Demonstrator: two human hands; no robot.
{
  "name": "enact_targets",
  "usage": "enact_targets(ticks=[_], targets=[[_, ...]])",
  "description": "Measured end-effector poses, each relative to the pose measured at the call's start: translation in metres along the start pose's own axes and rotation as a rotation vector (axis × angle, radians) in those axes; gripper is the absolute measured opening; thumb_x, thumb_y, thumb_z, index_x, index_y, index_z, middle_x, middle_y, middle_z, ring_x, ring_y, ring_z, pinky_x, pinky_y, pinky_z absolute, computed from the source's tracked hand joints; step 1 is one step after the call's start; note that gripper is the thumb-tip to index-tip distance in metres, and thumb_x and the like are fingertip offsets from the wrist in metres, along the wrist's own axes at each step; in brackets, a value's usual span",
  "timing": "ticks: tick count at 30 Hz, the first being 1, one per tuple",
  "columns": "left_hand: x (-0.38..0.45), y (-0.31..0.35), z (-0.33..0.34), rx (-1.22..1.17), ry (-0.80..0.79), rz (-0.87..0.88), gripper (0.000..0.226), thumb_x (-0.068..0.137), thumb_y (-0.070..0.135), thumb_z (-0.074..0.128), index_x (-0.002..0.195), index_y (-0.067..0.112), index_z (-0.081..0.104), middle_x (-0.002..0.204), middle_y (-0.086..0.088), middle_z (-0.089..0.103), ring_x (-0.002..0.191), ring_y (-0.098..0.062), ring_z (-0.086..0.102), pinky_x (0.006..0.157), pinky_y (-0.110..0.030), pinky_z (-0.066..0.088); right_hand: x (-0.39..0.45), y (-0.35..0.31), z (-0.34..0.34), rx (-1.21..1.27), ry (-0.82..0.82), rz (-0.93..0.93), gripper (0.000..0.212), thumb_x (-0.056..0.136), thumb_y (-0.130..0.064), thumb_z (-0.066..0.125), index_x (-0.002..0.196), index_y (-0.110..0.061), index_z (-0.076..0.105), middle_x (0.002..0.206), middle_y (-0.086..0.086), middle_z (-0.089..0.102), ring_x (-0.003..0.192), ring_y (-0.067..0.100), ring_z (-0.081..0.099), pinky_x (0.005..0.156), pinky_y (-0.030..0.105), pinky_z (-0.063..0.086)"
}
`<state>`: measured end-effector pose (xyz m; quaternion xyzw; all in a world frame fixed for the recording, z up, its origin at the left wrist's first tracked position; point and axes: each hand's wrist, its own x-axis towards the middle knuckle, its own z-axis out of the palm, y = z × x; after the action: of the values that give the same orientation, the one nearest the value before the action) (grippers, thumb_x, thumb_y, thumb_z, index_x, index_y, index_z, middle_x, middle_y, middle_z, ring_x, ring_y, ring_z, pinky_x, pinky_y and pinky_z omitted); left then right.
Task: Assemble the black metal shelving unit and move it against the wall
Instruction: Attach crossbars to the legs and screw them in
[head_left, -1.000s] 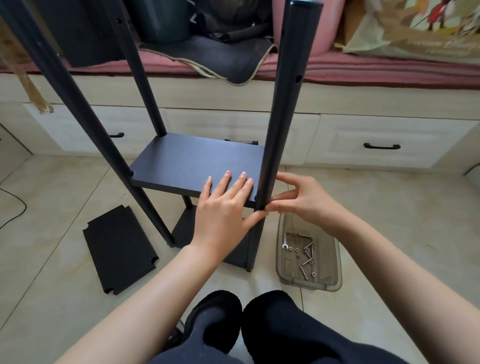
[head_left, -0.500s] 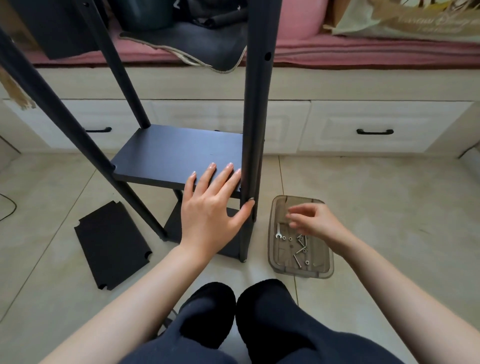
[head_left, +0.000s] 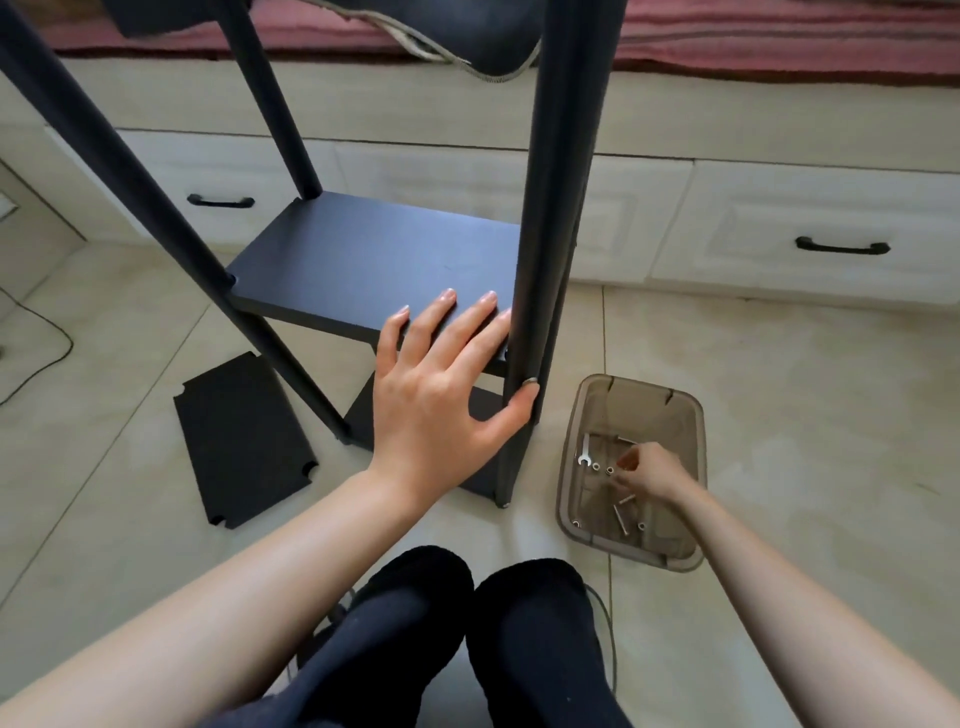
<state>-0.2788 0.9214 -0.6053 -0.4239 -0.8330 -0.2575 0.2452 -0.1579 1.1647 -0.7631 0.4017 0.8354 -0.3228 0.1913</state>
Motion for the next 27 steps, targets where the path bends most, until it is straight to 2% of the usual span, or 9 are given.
enact_targets(ticks=[5, 8, 9, 12, 15, 17, 21, 24, 27], targets=[[0.001, -0.001, -0.003, 0.006, -0.036, -0.003, 0.053, 0.092, 0.052, 0.057, 0.132, 0.019, 0.066, 0.140, 0.000, 0.061, 0.136, -0.029, 0.050, 0.116, -0.051, 0.029, 0.023, 0.001, 0.010, -0.141, -0.044, -0.010, 0.022, 0.094, -0.016, 0.063, 0.109, -0.002, 0.067, 0.118, 0.018, 0.068, 0.111, 0.032, 0.063, 0.089, 0.033, 0.048], [0.002, -0.002, -0.006, 0.014, -0.081, -0.002, 0.054, 0.093, 0.054, 0.056, 0.135, 0.021, 0.064, 0.143, 0.002, 0.059, 0.139, -0.027, 0.048, 0.117, -0.050, 0.028, 0.030, 0.002, 0.017, -0.182, -0.012, -0.042, 0.003, 0.093, -0.014, 0.062, 0.092, -0.012, 0.061, 0.116, 0.019, 0.066, 0.110, 0.035, 0.062, 0.080, 0.030, 0.045], [0.002, -0.002, -0.007, 0.012, -0.092, -0.004, 0.054, 0.093, 0.054, 0.055, 0.135, 0.022, 0.064, 0.144, 0.002, 0.058, 0.139, -0.027, 0.047, 0.117, -0.049, 0.028, 0.031, 0.004, 0.020, -0.202, -0.003, -0.049, 0.005, 0.093, -0.015, 0.061, 0.091, -0.012, 0.059, 0.117, 0.019, 0.066, 0.110, 0.035, 0.062, 0.082, 0.031, 0.046], [0.002, -0.001, -0.008, 0.015, -0.092, -0.001, 0.054, 0.093, 0.054, 0.056, 0.135, 0.021, 0.064, 0.143, 0.001, 0.059, 0.139, -0.027, 0.048, 0.116, -0.049, 0.028, 0.034, 0.007, 0.028, -0.259, 0.023, -0.060, 0.016, 0.095, -0.021, 0.059, 0.106, -0.010, 0.059, 0.119, 0.017, 0.064, 0.110, 0.035, 0.061, 0.087, 0.038, 0.051], [0.002, -0.002, -0.008, 0.023, -0.083, -0.002, 0.053, 0.092, 0.053, 0.057, 0.133, 0.021, 0.065, 0.142, 0.001, 0.059, 0.138, -0.027, 0.049, 0.116, -0.050, 0.030, 0.036, 0.008, 0.031, -0.337, 0.049, -0.063, 0.011, 0.097, -0.024, 0.054, 0.105, -0.016, 0.056, 0.121, 0.015, 0.063, 0.110, 0.035, 0.061, 0.077, 0.035, 0.046], [0.002, 0.000, -0.008, 0.023, -0.077, -0.002, 0.053, 0.092, 0.053, 0.057, 0.133, 0.021, 0.066, 0.141, 0.002, 0.060, 0.137, -0.027, 0.050, 0.115, -0.049, 0.030, 0.039, 0.008, 0.034, -0.371, 0.059, -0.068, 0.010, 0.099, -0.021, 0.046, 0.104, -0.017, 0.054, 0.123, 0.015, 0.063, 0.110, 0.035, 0.061, 0.077, 0.035, 0.045], [0.004, 0.000, -0.008, 0.025, -0.098, -0.012, 0.053, 0.092, 0.054, 0.057, 0.134, 0.022, 0.064, 0.143, 0.002, 0.059, 0.138, -0.026, 0.049, 0.116, -0.048, 0.029, 0.039, 0.003, 0.036, -0.407, 0.061, -0.063, 0.027, 0.100, -0.018, 0.039, 0.122, -0.018, 0.053, 0.129, 0.013, 0.061, 0.115, 0.034, 0.060, 0.086, 0.038, 0.047], [0.003, -0.001, -0.009, 0.026, -0.112, -0.011, 0.054, 0.092, 0.055, 0.057, 0.135, 0.023, 0.064, 0.143, 0.001, 0.059, 0.138, -0.026, 0.049, 0.116, -0.049, 0.029, 0.037, 0.002, 0.035, -0.379, 0.059, -0.061, 0.026, 0.099, -0.020, 0.042, 0.121, -0.016, 0.054, 0.123, 0.013, 0.063, 0.108, 0.033, 0.063, 0.085, 0.040, 0.051], [0.005, -0.001, -0.011, 0.035, -0.115, -0.003, 0.054, 0.091, 0.055, 0.057, 0.133, 0.022, 0.066, 0.140, 0.001, 0.061, 0.135, -0.027, 0.052, 0.113, -0.050, 0.033, 0.029, 0.003, 0.029, -0.286, 0.068, -0.056, 0.030, 0.099, -0.031, 0.048, 0.119, -0.009, 0.052, 0.118, 0.016, 0.063, 0.102, 0.035, 0.062, 0.079, 0.039, 0.051]])
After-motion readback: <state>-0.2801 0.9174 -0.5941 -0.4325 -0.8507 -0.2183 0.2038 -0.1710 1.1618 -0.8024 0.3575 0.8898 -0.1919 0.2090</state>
